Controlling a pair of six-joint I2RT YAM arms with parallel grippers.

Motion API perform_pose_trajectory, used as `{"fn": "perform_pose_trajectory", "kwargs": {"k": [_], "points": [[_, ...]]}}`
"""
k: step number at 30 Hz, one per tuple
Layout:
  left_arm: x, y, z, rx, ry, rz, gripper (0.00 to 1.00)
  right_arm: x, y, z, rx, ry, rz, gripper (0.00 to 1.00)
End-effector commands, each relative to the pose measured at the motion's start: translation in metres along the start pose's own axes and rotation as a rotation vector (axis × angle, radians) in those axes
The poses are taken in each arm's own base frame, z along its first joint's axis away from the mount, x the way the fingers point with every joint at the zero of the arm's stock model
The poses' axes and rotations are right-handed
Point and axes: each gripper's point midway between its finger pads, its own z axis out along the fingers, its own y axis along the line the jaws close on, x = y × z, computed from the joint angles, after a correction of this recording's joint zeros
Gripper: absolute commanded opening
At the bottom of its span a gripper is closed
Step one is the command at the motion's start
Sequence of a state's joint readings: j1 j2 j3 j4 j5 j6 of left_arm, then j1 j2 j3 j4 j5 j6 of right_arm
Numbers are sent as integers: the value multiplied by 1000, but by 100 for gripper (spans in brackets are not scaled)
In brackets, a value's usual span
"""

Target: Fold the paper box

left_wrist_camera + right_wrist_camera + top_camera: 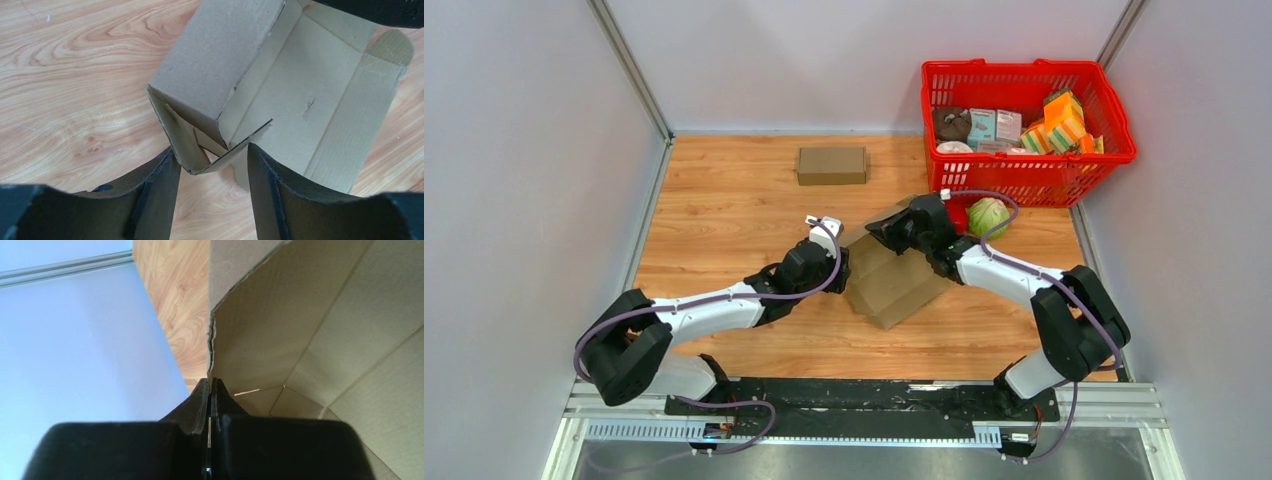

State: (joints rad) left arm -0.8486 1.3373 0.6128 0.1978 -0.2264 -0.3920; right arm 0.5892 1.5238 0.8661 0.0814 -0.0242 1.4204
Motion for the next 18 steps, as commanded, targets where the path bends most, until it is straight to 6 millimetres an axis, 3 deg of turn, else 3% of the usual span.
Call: {"fn": "perform_pose_trajectory", "kwargs": {"k": [1,6,7,8,14,18], "points": [[-23,-4,-5,13,-52,-2,59,3,14,0,-90,44,114,0],[-24,4,-14,21,-85,-32,57,2,11,6,-123,52,109,0],[-22,7,-14,19,-79,-34,57,3,0,7,-117,54,110,0],[-20,7,-14,19,-75,-35,57,2,7,6,-168,50,105,0],[-12,-1,-19,93,-87,-35,52,4,5,6,-222,52,23,0],[-6,-7,-25,140,-78,-41,57,1,14,8,-216,54,31,0]]}}
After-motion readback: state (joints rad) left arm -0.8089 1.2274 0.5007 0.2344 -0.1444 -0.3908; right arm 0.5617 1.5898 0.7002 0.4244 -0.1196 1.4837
